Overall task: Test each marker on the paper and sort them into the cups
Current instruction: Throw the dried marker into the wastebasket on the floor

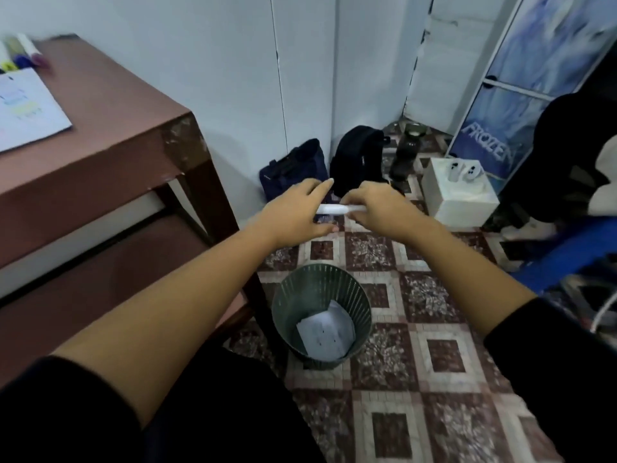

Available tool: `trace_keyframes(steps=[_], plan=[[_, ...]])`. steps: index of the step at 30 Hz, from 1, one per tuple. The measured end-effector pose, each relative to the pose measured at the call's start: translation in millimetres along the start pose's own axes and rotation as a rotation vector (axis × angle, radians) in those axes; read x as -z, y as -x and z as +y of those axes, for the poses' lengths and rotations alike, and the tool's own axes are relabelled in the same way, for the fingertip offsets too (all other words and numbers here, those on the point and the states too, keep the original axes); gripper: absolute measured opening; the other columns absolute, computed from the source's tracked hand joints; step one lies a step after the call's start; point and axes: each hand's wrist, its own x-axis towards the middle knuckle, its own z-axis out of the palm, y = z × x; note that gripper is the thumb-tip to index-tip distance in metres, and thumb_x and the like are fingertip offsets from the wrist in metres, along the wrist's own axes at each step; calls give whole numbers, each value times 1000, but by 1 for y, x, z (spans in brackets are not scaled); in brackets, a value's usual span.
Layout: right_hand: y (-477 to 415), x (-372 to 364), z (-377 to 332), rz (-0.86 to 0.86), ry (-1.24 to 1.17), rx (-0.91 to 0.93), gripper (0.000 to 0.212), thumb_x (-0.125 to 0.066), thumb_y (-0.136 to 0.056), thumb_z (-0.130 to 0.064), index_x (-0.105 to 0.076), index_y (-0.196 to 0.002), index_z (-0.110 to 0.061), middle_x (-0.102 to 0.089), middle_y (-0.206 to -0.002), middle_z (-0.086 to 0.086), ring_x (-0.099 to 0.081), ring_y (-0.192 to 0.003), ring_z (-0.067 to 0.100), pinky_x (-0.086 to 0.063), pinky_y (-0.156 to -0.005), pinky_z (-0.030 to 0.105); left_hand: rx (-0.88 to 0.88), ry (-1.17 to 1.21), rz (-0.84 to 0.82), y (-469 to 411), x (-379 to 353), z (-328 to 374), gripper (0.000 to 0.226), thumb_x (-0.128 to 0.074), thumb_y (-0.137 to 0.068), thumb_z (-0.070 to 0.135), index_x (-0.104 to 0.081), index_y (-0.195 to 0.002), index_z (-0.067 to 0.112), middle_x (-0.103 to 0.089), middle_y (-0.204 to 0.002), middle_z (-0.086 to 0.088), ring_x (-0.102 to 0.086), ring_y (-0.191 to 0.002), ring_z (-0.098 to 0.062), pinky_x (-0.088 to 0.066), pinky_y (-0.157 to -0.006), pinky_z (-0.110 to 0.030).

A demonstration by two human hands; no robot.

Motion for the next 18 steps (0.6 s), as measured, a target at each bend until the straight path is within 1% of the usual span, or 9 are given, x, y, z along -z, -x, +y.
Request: trace_keyframes(steps=[4, 7, 10, 13, 18], plan=[[12, -52, 7, -124, -19, -43, 26, -56, -91, -16, -64, -116, -13, -58, -108, 10, -56, -97, 28, -47, -82, 41, 75, 76, -100, 16, -48, -12, 86, -58, -86, 45, -9, -149, 12, -25, -148, -9, -32, -133, -24, -31, -108, -32], [19, -87, 11, -210, -44, -85, 26, -57, -91, -15, -64, -116, -14, -59, -109, 9, -57, -97, 26, -49, -82, 39, 145, 115, -175, 29, -81, -19, 89, -61, -84, 46, -9, -149, 14, -22, -150, -7, -29, -135, -23, -27, -110, -31], [25, -121, 14, -295, -65, -114, 28, -58, -91, -16, -63, -118, -15, -58, -110, 9, -57, -98, 27, -49, -83, 39, 196, 118, -242, 44, -109, -27, 90, -61, -84, 47, -8, -149, 15, -19, -152, -6, -27, -137, -23, -29, -110, -32], [30, -149, 13, -370, -77, -134, 27, -58, -90, -18, -63, -117, -15, -59, -112, 9, -56, -100, 28, -49, -83, 41, 214, 120, -305, 54, -130, -34, 90, -61, -83, 48, -9, -149, 16, -21, -151, -6, -29, -136, -24, -32, -109, -33], [36, -182, 9, -461, -86, -156, 26, -57, -92, -21, -62, -118, -17, -56, -113, 8, -56, -99, 27, -50, -82, 40, 248, 131, -397, 64, -151, -41, 92, -59, -83, 51, -5, -149, 17, -20, -151, -8, -26, -136, -25, -28, -111, -34]])
